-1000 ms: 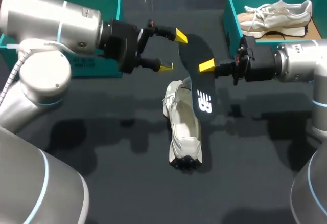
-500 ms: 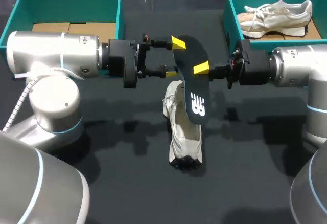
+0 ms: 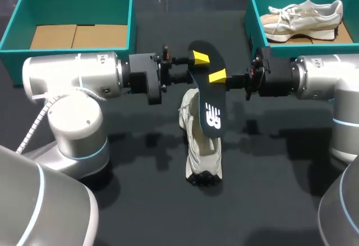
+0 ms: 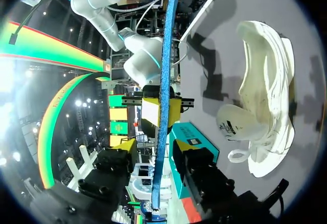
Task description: Take the shoe out of the shoebox, open the shoe tongue, remove and reinsert the insole, then place the shoe into the shoebox
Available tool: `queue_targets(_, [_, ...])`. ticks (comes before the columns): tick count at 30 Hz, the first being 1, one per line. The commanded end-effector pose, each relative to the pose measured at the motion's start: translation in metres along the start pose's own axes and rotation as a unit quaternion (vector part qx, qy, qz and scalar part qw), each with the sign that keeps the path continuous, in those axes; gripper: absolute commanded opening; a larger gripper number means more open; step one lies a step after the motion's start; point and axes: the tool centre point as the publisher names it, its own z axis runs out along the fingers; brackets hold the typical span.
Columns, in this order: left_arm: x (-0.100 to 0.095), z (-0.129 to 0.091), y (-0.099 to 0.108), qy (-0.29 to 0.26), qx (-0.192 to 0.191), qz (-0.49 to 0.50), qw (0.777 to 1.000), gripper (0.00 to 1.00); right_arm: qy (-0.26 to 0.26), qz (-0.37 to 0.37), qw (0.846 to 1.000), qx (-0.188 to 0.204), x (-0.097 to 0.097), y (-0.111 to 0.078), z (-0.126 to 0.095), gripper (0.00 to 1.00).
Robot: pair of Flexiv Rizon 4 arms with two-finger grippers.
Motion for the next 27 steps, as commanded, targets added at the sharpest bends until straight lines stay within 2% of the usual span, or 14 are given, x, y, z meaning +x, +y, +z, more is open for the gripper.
queue_targets(1, [0.003,0.007,-0.001,-0.001,-0.003,0.0,1.0,0.38,0.001,-0.001,1.0,0.0,-0.001,0.0,0.003,0.0])
queue_targets(9, [0.005,0.011,-0.004,0.003,-0.005,0.002,1.0,0.24,0.004,0.0,1.0,0.002,-0.001,-0.001,0.003,0.0])
queue_targets(11, [0.005,0.012,-0.004,0.004,-0.007,0.002,1.0,0.13,0.005,0.0,1.0,0.003,-0.001,-0.001,0.003,0.0])
queue_targets(12, [0.005,0.012,-0.005,0.004,-0.007,0.003,1.0,0.02,0.005,0.0,1.0,0.003,-0.001,-0.001,0.003,0.0])
queue_targets(13, [0.005,0.013,-0.005,0.004,-0.008,0.003,1.0,0.0,0.005,0.0,1.0,0.004,-0.001,-0.001,0.003,0.0])
queue_targets(19, [0.005,0.013,-0.006,0.006,-0.011,0.006,1.0,0.0,0.007,0.001,1.0,0.007,-0.001,-0.003,0.001,0.02])
queue_targets(20, [0.005,0.012,-0.006,0.006,-0.012,0.006,1.0,0.0,0.007,0.001,1.0,0.007,-0.002,-0.003,0.0,0.36])
queue_targets(21, [0.005,0.01,-0.007,0.007,-0.013,0.006,1.0,0.0,0.007,0.002,1.0,0.008,-0.002,-0.003,-0.002,1.0])
queue_targets(27, [0.0,-0.007,-0.014,0.012,-0.018,0.008,1.0,0.0,-0.009,-0.022,1.0,0.014,-0.007,-0.008,-0.035,1.0])
